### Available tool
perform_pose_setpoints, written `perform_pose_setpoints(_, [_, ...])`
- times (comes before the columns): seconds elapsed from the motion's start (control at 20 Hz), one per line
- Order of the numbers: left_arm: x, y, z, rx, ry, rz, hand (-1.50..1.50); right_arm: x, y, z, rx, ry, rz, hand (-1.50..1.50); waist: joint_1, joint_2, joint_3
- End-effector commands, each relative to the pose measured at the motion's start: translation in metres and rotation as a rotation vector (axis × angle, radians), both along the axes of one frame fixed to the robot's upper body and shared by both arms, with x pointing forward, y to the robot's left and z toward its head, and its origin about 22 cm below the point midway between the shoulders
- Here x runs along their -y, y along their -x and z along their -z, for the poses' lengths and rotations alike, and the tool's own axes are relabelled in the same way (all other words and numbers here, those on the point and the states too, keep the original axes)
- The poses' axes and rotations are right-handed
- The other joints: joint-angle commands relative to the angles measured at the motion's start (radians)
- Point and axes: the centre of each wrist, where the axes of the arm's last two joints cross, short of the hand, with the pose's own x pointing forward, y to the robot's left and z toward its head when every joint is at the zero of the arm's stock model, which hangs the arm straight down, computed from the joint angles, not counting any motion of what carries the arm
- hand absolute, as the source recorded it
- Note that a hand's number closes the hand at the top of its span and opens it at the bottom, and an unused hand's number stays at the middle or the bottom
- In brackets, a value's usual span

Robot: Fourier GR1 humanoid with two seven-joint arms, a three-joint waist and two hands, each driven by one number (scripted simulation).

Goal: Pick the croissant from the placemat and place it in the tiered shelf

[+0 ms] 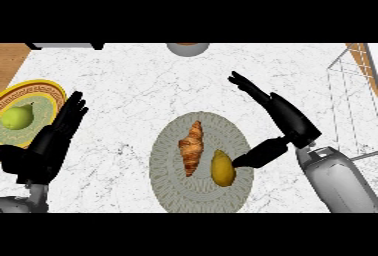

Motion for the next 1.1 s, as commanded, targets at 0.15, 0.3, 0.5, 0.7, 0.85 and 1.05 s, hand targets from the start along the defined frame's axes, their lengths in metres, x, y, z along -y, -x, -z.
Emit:
perform_pose_setpoints(0.15, [-0.011, -0.005, -0.007, 0.007, 0.001, -0.011, 0.0, -0.041, 0.017, -0.03, -0.019, 0.201, -0.06, -1.5, -0.001, 0.0, 0.0])
perform_pose_setpoints(0.3, [0.011, -0.003, -0.001, 0.0, 0.007, -0.006, 0.0, -0.063, 0.008, -0.034, -0.065, 0.224, -0.05, -1.5, 0.001, 0.002, 0.0])
perform_pose_setpoints(0.5, [0.011, 0.003, 0.002, -0.002, 0.013, 0.003, 0.0, -0.067, 0.013, -0.017, -0.048, 0.363, -0.061, -1.5, 0.002, 0.002, 0.0])
perform_pose_setpoints(0.7, [0.014, 0.002, 0.005, 0.014, -0.008, 0.01, 0.0, -0.094, 0.003, -0.01, -0.043, 0.474, -0.041, -1.5, 0.008, 0.003, 0.0])
perform_pose_setpoints(0.85, [-0.001, -0.007, -0.009, -0.02, 0.011, 0.013, 0.0, -0.107, 0.018, -0.004, -0.048, 0.501, -0.055, -1.5, 0.001, 0.002, 0.0])
perform_pose_setpoints(1.05, [-0.016, -0.006, 0.007, -0.007, 0.018, -0.008, 0.0, -0.107, 0.009, 0.009, -0.048, 0.508, -0.061, -1.5, 0.0, 0.003, 0.0])
